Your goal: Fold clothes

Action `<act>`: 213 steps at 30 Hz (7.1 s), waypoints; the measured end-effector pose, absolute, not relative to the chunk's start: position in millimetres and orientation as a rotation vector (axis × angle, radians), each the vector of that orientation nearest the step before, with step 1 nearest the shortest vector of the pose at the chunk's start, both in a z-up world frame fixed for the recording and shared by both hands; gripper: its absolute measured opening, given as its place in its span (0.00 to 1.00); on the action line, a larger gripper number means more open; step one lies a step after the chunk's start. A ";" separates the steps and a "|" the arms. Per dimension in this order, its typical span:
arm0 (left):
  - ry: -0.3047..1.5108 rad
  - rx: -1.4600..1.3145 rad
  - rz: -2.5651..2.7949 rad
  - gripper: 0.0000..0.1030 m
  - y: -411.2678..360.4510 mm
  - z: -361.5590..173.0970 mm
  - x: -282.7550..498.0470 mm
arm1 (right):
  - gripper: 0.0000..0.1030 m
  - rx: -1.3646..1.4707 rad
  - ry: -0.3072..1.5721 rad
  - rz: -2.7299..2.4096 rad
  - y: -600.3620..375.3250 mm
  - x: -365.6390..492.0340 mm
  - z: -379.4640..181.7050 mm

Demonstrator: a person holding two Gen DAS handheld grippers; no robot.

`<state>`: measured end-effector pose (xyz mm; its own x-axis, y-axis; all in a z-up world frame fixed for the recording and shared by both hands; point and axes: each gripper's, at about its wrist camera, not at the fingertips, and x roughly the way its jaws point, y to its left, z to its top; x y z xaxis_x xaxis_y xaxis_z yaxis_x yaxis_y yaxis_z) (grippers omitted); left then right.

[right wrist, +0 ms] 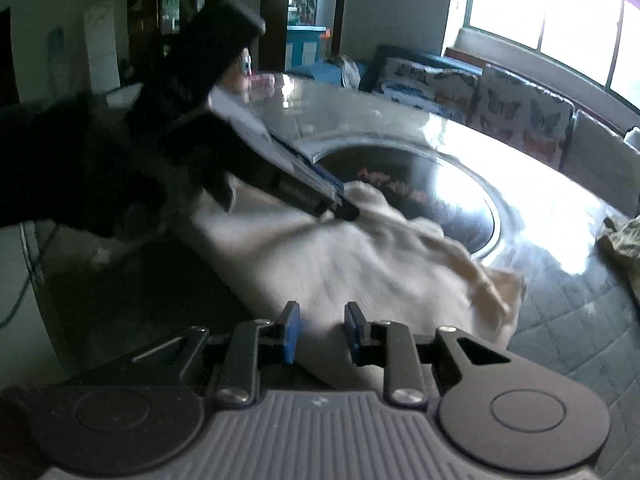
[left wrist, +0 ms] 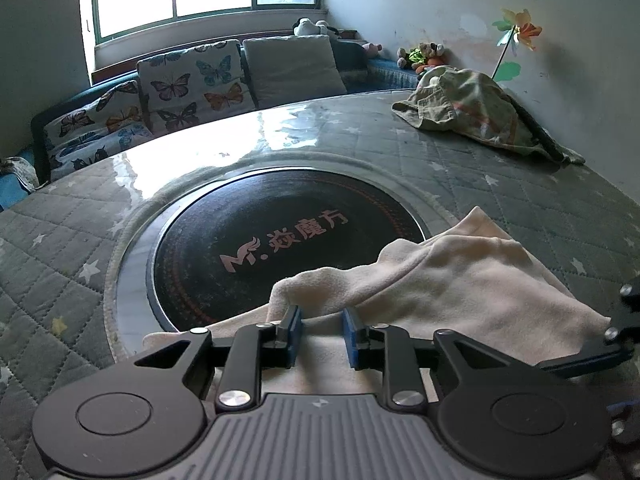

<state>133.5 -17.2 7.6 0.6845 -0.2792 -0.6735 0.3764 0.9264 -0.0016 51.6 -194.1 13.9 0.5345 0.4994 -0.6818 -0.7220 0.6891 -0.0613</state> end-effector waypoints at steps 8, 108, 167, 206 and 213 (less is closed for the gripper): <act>0.671 0.131 -0.393 0.31 -5.2 26.9 84.8 | 0.24 -0.335 0.701 0.763 -186.8 55.8 7.6; 0.776 -0.285 -0.084 0.42 60.6 12.4 54.6 | 0.28 0.115 0.788 0.387 -290.7 128.1 -8.7; 0.760 0.001 -0.407 0.20 -189.8 29.8 209.3 | 0.08 0.134 0.641 -0.065 -473.5 170.2 25.1; 0.781 0.008 -0.365 0.76 -156.8 15.3 176.6 | 0.60 -0.004 0.674 0.084 -377.5 130.0 12.1; 0.790 0.000 -0.323 0.80 -141.2 11.7 181.8 | 0.67 -0.031 0.713 0.165 -349.7 142.8 1.7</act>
<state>181.8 -141.2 11.7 0.6573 -0.2849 -0.6977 0.2849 0.9510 -0.1200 142.8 -349.7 1.7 0.7440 0.1403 -0.6533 -0.1611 0.9865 0.0283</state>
